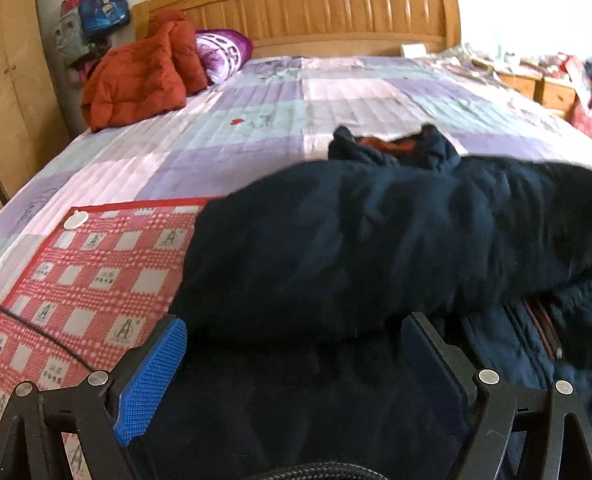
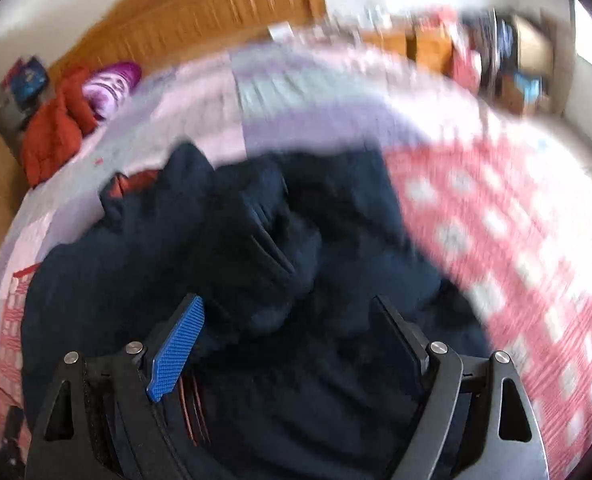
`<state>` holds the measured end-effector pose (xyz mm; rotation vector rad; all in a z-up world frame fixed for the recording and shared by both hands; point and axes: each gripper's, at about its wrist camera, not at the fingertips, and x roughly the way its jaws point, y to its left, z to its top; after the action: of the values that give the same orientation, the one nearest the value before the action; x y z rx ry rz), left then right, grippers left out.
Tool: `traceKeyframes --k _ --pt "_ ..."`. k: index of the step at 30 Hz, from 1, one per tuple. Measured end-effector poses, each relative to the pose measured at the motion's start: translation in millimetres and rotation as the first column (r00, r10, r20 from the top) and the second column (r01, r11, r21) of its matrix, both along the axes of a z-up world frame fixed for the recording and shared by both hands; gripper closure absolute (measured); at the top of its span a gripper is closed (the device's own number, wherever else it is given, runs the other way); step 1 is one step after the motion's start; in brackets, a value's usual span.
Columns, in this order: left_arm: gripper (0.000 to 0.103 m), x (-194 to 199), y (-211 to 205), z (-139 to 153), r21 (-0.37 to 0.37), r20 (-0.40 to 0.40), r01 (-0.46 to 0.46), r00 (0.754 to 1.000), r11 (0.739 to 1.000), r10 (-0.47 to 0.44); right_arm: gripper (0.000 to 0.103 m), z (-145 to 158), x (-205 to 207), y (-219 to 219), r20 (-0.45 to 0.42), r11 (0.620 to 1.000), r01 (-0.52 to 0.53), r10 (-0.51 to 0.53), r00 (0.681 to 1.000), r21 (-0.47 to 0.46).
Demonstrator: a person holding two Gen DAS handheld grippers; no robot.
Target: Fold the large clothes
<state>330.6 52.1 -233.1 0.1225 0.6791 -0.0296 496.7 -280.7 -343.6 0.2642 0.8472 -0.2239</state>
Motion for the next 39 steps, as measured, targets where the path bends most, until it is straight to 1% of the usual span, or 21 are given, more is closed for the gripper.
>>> traceKeyframes --k 1,3,5,7,8,10,11,13,14,15,18,21,22,25,26,28,30,33,35,37,39 --pt "0.013 5.2 1.5 2.0 -0.011 0.005 -0.004 1.000 1.000 0.004 0.016 12.9 -1.0 15.6 0.026 0.996 -0.034 0.036 0.999 -0.087" --pt "0.013 23.0 2.6 5.5 -0.038 0.010 -0.013 1.000 0.999 0.014 0.016 25.1 -7.1 37.1 0.064 0.980 -0.085 0.098 0.993 -0.181" --pt "0.013 52.9 -0.7 4.7 -0.036 0.006 -0.028 1.000 0.999 0.028 0.016 38.7 -16.5 65.0 0.148 0.941 -0.124 0.177 0.973 -0.315" --pt "0.013 79.8 -4.5 -3.2 -0.008 -0.012 -0.031 0.999 0.999 0.031 0.016 42.6 -10.3 84.4 0.183 0.907 -0.151 0.238 0.954 -0.392" --pt "0.013 96.3 -7.0 -10.7 0.011 -0.030 -0.034 0.999 0.999 0.034 0.016 40.4 -1.6 88.9 0.164 0.899 -0.172 0.255 0.953 -0.403" --pt "0.013 122.0 -8.0 -29.1 0.055 -0.082 -0.045 0.995 0.997 0.050 0.016 22.3 26.4 89.5 0.082 0.906 -0.244 0.288 0.954 -0.346" --pt "0.013 131.8 -6.8 -40.4 0.072 -0.118 -0.054 0.991 0.996 0.062 0.016 -1.3 49.3 81.4 -0.017 0.918 -0.268 0.275 0.961 -0.292" --pt "0.000 149.1 11.3 -72.8 0.002 -0.232 -0.073 0.970 0.997 0.071 0.018 -39.6 74.4 55.0 -0.163 0.942 -0.228 0.192 0.968 -0.245" --pt "0.000 149.7 19.7 -79.8 -0.045 -0.250 -0.084 0.966 0.995 0.070 0.020 -58.8 79.0 25.8 -0.170 0.974 -0.193 0.172 0.970 -0.116" --pt "0.000 147.7 25.2 -83.3 -0.070 -0.250 -0.089 0.966 0.994 0.069 0.024 -65.0 80.2 14.0 -0.161 0.981 -0.180 0.166 0.973 -0.078" --pt "0.000 141.1 25.5 -83.8 -0.057 -0.244 -0.072 0.968 0.996 0.056 0.028 -70.0 81.1 24.5 -0.180 0.944 -0.262 0.227 0.957 -0.201" --pt "0.000 132.9 26.4 -67.3 -0.076 -0.218 -0.062 0.975 0.995 0.044 0.028 -71.9 84.3 24.2 -0.184 0.939 -0.270 0.233 0.955 -0.211" --pt "0.000 125.9 28.6 -52.6 -0.089 -0.166 -0.043 0.986 0.995 0.028 0.028 -67.3 84.4 26.5 -0.175 0.938 -0.263 0.226 0.958 -0.225" --pt "0.000 111.6 42.1 -19.9 -0.106 -0.038 -0.034 0.999 0.994 0.030 0.028 -43.8 64.7 46.6 -0.092 0.904 -0.235 0.216 0.972 -0.357" --pt "0.000 111.4 46.3 -14.1 -0.105 -0.018 -0.041 0.999 0.994 0.040 0.028 -29.0 53.0 60.6 -0.016 0.887 -0.235 0.249 0.968 -0.398" --pt "0.000 115.0 58.9 -1.6 -0.121 0.016 -0.074 0.997 0.990 0.077 0.026 -13.2 42.5 79.6 0.055 0.875 -0.254 0.302 0.952 -0.411" --pt "0.000 129.8 69.1 3.8 -0.136 0.014 -0.112 0.993 0.984 0.115 0.026 -7.4 51.0 108.4 0.063 0.869 -0.332 0.379 0.923 -0.368" --pt "0.000 163.2 77.1 -5.4 -0.147 -0.059 -0.159 0.987 0.976 0.152 0.026 -16.9 81.4 131.2 0.000 0.883 -0.391 0.405 0.914 -0.260" --pt "0.000 187.4 83.2 -27.0 -0.125 -0.163 -0.201 0.970 0.972 0.180 0.026 -32.8 108.4 136.1 -0.065 0.894 -0.397 0.392 0.918 -0.210" --pt "0.000 209.0 90.8 -61.0 -0.055 -0.262 -0.250 0.938 0.967 0.227 0.026 -48.9 117.3 125.9 -0.127 0.903 -0.378 0.358 0.925 -0.204" --pt "0.000 226.7 102.3 -97.5 -0.023 -0.373 -0.272 0.895 0.962 0.244 0.026 -58.1 122.8 93.7 -0.121 0.930 -0.320 0.302 0.946 -0.181"
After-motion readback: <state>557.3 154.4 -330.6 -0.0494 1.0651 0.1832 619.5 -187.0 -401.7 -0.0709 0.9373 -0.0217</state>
